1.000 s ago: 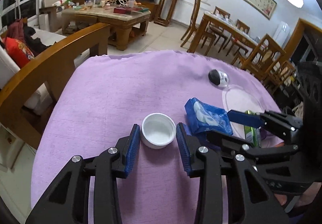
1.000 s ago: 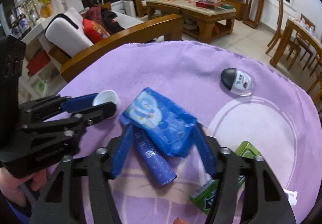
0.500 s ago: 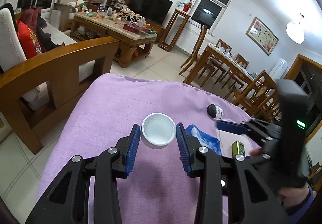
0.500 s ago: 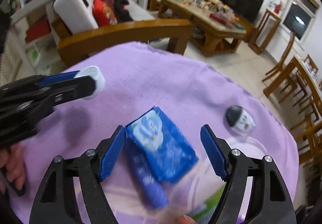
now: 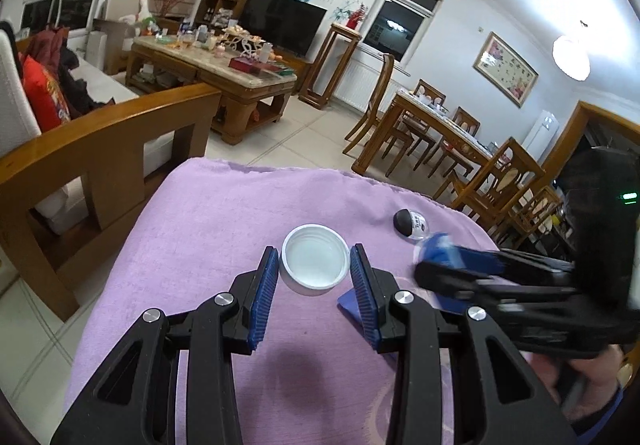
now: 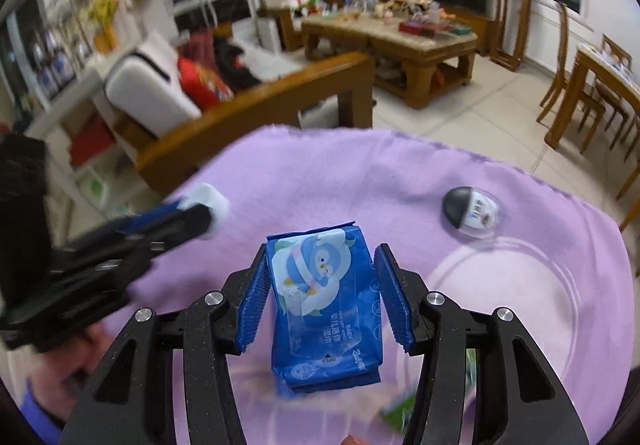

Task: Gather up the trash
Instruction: 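Carry the white cup and blue packet over the black bin and open both tools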

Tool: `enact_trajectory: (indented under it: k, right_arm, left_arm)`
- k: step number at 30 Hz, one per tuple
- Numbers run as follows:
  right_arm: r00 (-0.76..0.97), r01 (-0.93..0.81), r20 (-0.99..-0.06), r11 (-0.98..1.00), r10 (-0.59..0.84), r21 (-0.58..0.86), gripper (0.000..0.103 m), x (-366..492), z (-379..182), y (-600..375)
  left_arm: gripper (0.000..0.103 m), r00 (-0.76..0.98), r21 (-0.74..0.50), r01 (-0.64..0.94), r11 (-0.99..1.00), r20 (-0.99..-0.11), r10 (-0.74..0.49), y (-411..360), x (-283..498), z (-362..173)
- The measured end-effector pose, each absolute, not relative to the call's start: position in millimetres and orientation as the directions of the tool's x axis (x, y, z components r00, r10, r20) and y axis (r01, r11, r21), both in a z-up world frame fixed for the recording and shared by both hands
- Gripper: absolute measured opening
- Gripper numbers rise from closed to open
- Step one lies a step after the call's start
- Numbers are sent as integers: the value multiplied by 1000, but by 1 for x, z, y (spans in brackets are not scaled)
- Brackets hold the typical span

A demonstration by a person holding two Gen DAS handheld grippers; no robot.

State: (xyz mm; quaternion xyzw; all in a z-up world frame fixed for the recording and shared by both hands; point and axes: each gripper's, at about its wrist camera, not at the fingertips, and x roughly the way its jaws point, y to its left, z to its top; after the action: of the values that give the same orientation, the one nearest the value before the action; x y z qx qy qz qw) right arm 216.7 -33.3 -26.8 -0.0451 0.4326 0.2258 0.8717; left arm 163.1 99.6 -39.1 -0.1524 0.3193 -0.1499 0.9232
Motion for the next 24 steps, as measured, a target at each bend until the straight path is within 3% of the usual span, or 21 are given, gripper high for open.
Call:
enact_trajectory:
  k: [10, 16, 24]
  right_arm:
    - [652, -345, -595, 883, 470, 319, 52, 115, 38, -148]
    - [753, -239, -510, 895, 416, 377, 53, 66, 58, -230]
    - [842, -106, -426, 876, 330, 470, 53, 21, 66, -352]
  left_arm:
    - [37, 758, -226, 363, 904, -493, -428, 15, 105, 19]
    - [37, 746, -145, 477, 867, -455, -486, -58, 76, 56]
    - [37, 677, -68, 608, 791, -475, -562, -175, 59, 65]
